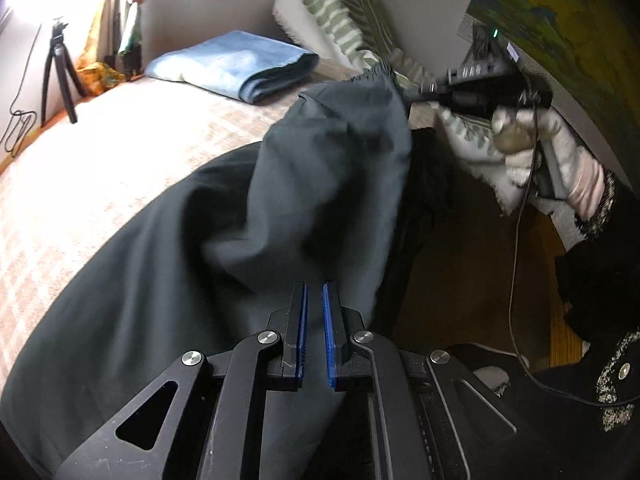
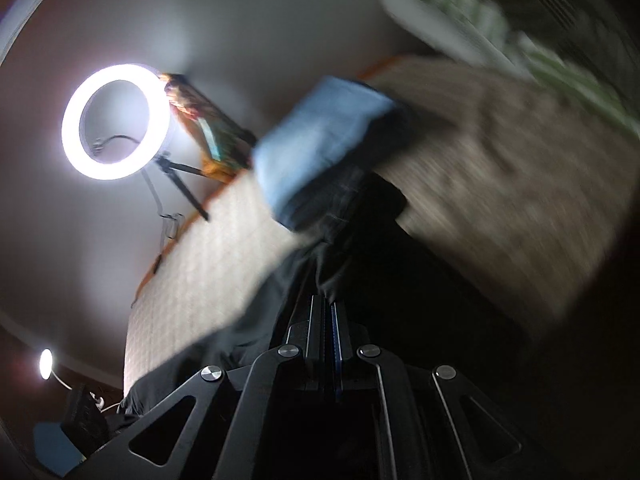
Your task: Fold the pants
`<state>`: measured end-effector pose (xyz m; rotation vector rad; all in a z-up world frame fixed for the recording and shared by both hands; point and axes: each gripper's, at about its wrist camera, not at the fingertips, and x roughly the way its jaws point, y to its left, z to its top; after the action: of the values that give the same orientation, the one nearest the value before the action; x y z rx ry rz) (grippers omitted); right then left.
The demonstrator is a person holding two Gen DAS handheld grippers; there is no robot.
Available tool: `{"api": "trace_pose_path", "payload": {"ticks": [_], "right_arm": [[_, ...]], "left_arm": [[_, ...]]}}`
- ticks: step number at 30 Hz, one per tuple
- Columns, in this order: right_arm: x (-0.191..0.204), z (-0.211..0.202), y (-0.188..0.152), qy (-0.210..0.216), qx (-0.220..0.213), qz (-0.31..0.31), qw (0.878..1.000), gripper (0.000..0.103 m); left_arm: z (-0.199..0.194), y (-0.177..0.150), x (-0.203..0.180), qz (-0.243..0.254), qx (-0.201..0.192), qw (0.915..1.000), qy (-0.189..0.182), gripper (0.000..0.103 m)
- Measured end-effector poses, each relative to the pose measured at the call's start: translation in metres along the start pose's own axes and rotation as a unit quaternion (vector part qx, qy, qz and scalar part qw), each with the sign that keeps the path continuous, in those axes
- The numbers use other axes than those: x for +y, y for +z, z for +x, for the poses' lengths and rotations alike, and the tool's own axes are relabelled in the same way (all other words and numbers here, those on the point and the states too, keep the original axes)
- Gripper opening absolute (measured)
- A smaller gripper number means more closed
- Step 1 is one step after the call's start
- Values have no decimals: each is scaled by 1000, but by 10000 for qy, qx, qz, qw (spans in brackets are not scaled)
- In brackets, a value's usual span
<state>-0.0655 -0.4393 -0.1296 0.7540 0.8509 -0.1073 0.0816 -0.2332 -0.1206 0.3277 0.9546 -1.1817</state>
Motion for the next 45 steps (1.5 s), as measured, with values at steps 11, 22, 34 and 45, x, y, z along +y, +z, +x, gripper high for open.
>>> {"api": "trace_pose_path", "payload": {"ticks": [11, 22, 34, 45], "right_arm": [[-33, 5, 4, 71, 182, 449, 9988, 74], [-24, 42, 12, -141, 559, 651, 9962, 9], [-30, -26, -17, 82, 176, 1078, 9940, 6], [-58, -4, -43, -870, 730, 606, 9917, 46]], "left_arm": [[29, -4, -28, 552, 284, 9976, 297, 44], [45, -19, -31, 1144, 471, 9907, 572, 41], [6, -22, -2, 569, 167, 9980, 203, 4], [-8, -28, 0, 410, 366, 9985, 70, 12]]}}
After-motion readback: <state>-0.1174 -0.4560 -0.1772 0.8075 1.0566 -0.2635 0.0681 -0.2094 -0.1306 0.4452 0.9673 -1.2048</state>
